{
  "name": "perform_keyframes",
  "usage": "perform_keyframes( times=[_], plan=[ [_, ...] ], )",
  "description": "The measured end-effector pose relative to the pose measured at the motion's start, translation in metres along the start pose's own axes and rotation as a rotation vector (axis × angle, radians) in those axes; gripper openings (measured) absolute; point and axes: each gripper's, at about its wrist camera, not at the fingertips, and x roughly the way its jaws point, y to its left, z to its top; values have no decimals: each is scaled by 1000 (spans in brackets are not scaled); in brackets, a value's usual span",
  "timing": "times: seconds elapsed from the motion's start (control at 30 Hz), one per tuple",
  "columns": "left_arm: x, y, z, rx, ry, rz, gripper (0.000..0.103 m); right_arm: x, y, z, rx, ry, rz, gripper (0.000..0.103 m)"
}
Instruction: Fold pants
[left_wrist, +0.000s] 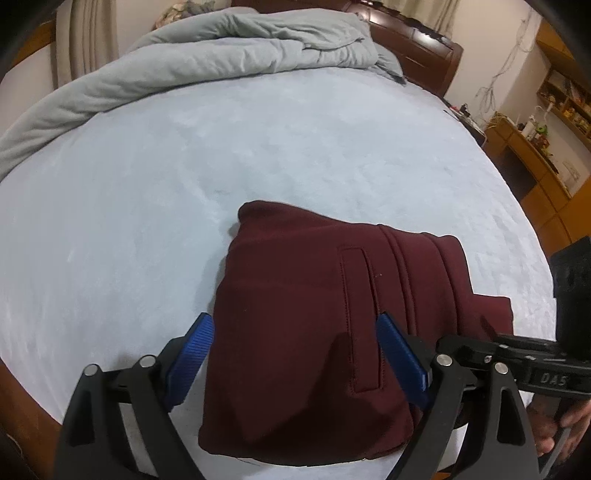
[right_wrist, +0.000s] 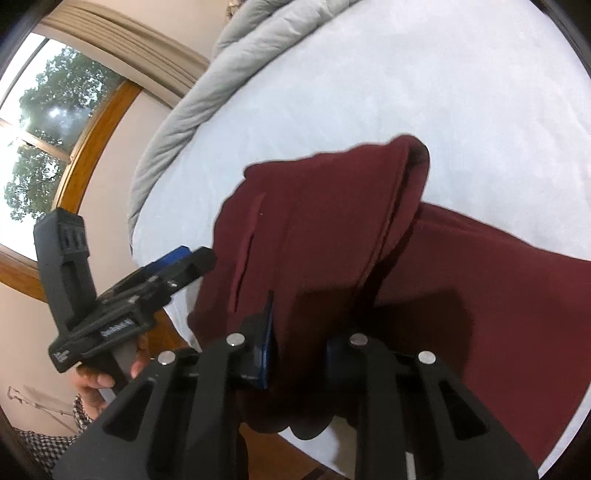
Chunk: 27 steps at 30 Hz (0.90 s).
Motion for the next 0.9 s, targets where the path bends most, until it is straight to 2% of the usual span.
perform_keyframes(
  times=[0.27,0.63,0.9],
  plan=[
    [-6,-15,0,19,-11,-14,91,-40,1,1,-3,-59,-15,18],
    [-10,-46,2,75,-13,-27,92,-108,-43,-14,60,-162,-124,18],
    [2,-52,-3,75,28,-33,93,-95,-79,-34,126,-129,-166,18]
  ],
)
